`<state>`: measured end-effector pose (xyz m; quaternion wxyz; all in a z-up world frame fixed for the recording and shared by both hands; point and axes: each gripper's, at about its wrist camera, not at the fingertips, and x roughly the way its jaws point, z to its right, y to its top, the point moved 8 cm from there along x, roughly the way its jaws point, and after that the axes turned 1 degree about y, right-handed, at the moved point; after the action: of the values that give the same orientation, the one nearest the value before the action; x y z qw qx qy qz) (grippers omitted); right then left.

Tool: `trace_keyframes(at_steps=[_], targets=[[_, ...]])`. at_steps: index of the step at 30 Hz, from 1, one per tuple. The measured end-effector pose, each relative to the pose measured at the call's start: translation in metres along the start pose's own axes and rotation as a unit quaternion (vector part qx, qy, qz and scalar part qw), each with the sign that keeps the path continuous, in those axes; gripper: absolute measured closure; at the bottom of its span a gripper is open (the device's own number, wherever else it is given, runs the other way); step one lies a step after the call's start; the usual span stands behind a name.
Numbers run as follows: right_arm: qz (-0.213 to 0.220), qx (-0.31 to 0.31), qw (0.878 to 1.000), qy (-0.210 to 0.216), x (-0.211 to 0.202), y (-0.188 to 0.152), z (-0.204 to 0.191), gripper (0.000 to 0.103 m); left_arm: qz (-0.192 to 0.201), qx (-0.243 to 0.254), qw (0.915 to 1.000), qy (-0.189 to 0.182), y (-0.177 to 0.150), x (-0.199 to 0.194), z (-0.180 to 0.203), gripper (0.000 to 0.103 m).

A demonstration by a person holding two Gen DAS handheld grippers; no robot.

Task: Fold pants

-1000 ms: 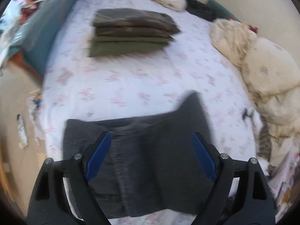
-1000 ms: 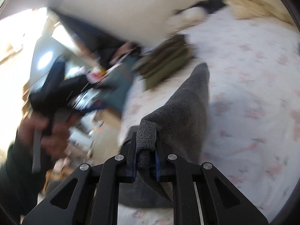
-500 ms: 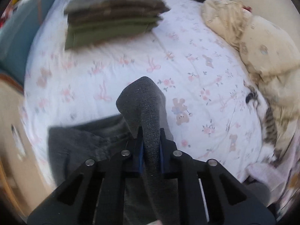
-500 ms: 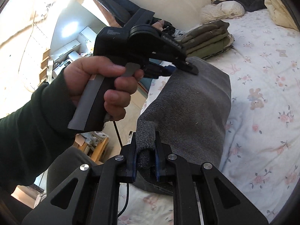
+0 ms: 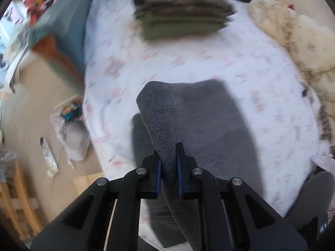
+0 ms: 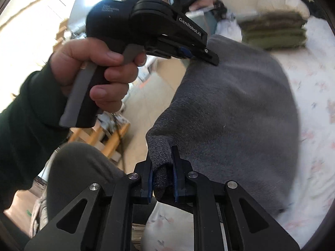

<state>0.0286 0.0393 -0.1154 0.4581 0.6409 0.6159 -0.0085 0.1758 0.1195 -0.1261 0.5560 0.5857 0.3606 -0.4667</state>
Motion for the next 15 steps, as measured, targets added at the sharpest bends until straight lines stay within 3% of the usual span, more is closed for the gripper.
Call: trace_keyframes(at_steps=[2, 5, 7, 9, 12, 14, 15], targets=[[-0.029, 0.004, 0.999, -0.022, 0.026, -0.009, -0.003, 0.078, -0.004, -0.006, 1.0, 0.0, -0.009, 0.02, -0.017, 0.093], [-0.072, 0.015, 0.997, -0.003, 0.035, -0.018, -0.009, 0.066, -0.005, -0.011, 0.9999, -0.003, -0.015, 0.037, -0.032, 0.093], [-0.068, 0.009, 0.998, 0.003, 0.016, -0.02, -0.011, 0.066, -0.006, -0.007, 0.9999, -0.004, -0.015, 0.043, -0.035, 0.093], [-0.033, 0.012, 0.999, -0.009, -0.011, -0.013, -0.001, 0.066, -0.006, -0.017, 0.9998, -0.01, -0.009, 0.044, -0.039, 0.093], [0.024, 0.039, 0.993, -0.112, -0.045, 0.004, 0.052, 0.066, -0.009, -0.005, 0.9999, 0.012, -0.005, 0.049, -0.04, 0.093], [-0.001, 0.07, 0.987, -0.143, -0.036, 0.0, 0.082, 0.071, -0.023, 0.014, 0.9991, 0.034, -0.009, 0.058, -0.039, 0.092], [-0.017, 0.083, 0.987, -0.137, -0.024, -0.005, 0.093, 0.074, -0.028, 0.024, 0.9982, 0.047, -0.011, 0.062, -0.037, 0.088]])
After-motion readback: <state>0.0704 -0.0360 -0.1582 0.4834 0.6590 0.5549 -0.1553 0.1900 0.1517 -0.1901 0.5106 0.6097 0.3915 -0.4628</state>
